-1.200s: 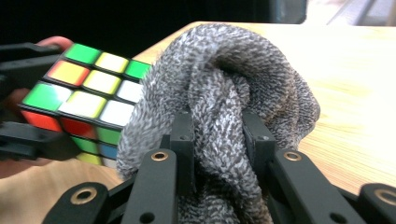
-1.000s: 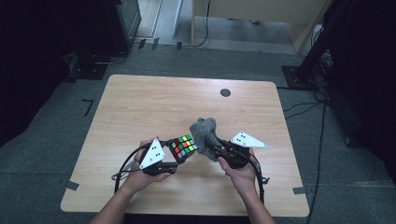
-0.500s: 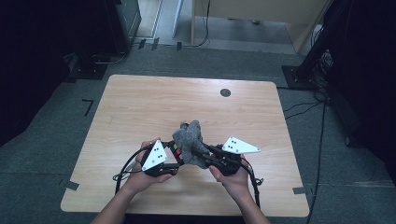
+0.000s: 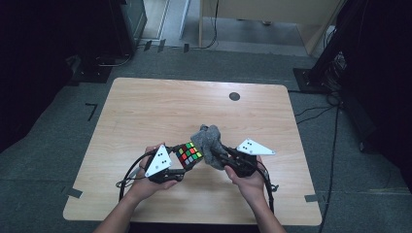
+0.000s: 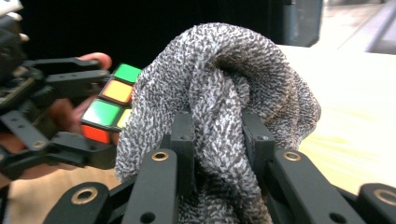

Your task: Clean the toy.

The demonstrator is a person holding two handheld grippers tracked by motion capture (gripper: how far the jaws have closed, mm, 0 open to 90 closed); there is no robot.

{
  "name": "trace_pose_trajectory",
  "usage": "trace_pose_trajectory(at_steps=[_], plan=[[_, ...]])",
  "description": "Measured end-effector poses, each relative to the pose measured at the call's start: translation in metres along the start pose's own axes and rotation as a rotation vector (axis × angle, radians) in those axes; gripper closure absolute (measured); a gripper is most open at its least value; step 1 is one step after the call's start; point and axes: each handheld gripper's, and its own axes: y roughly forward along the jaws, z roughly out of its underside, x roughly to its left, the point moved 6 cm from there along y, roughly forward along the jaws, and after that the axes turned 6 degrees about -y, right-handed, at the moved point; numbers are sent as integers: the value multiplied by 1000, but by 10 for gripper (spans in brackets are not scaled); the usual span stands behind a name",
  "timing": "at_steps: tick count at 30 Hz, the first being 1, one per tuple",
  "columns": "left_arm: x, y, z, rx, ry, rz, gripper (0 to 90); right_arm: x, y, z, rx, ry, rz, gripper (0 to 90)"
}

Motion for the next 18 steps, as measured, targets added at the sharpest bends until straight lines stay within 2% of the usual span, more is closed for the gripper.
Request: trace_pose_trajectory(at_steps=[4,9,11,13,17,18], plan=[[0,4,4,27,6,-6,346,3,-3,-5,-22,-2,-6,724],[-3,8,6,48,15,-5,346,28,-6,-17,-74,-26,-94,724],[-5,8,6,47,17,1,346,37,-4,-18,-73,-42,-130,724],[-5,7,4,37,15,6,346,41,0,-15,-59,-55,-143,723],[-5,3,2,17,16,14,346,32,3,-8,-50,-22,-130,722],[-5,3,1,12,12,14,346,24,3,-5,-37,-16,-98,722]])
